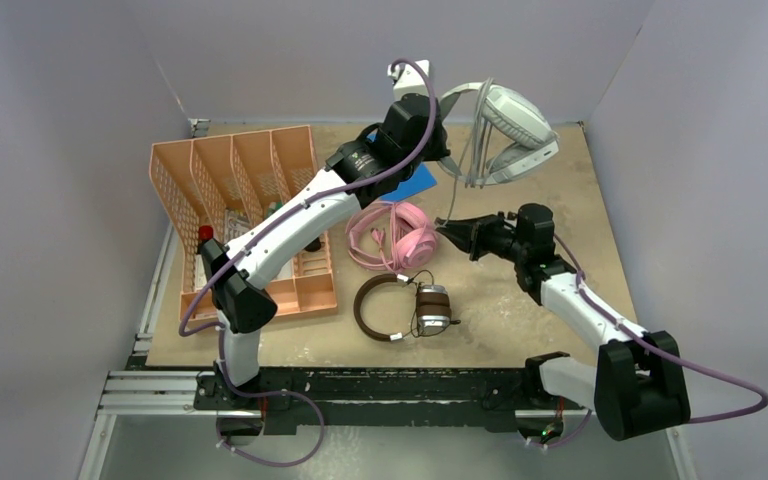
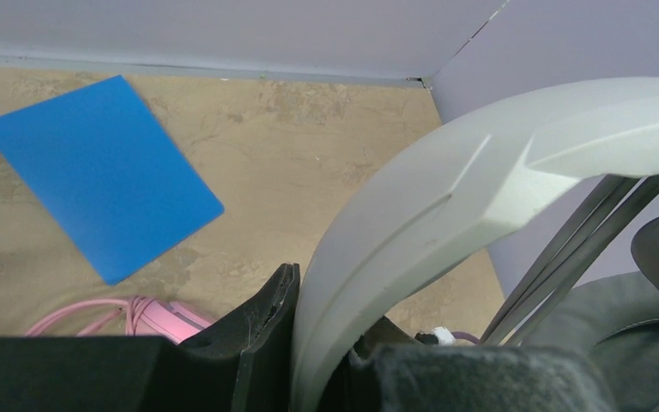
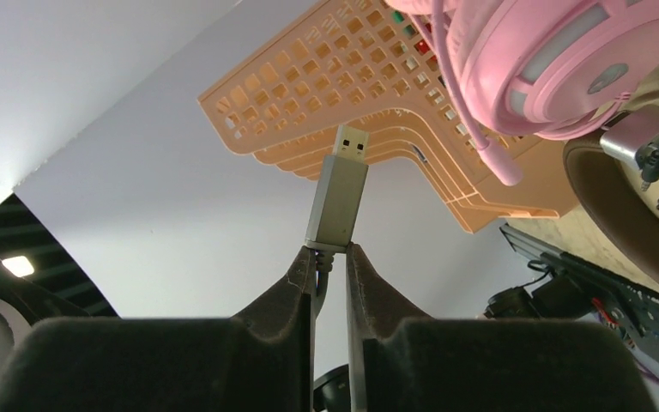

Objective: Wrap the headphones
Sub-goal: Wrap the headphones cable around the headphones.

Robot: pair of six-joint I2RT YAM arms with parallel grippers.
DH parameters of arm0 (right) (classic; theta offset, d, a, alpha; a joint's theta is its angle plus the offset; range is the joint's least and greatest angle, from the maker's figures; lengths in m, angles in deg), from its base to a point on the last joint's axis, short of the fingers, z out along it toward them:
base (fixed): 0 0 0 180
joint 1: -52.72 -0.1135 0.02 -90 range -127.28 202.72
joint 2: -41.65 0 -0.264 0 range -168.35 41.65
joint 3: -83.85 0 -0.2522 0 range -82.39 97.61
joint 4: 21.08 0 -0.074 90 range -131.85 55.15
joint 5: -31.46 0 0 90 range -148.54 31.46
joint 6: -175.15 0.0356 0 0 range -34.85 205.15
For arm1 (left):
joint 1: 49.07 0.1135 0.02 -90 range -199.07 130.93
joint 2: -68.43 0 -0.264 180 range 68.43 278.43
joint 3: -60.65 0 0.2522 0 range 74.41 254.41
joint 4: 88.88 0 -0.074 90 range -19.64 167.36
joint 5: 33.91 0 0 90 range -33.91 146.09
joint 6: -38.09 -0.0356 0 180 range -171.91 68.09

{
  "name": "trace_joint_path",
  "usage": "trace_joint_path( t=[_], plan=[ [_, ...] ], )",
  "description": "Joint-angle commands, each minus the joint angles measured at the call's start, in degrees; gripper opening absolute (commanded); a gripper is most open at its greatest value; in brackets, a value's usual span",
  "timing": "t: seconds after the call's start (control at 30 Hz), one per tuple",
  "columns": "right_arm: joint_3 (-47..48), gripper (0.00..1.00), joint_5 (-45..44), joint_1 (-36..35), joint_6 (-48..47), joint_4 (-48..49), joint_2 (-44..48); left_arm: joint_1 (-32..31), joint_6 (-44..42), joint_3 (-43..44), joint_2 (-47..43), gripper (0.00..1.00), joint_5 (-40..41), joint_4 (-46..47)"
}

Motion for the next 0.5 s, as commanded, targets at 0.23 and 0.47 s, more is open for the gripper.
trace_joint_path(
  t=[0.23,0.47],
  plan=[
    [-3.13,0.00,-13.74,1.22,-12.48,-9.98,9.09,-0.04,-1.83,0.00,-6.30,0.00,-6.20,8.09],
    [-8.87,0.00,-16.66,3.98,-18.81,-12.30,19.13,-0.04,-5.06,-3.36,-8.97,0.00,-7.47,9.60]
  ],
)
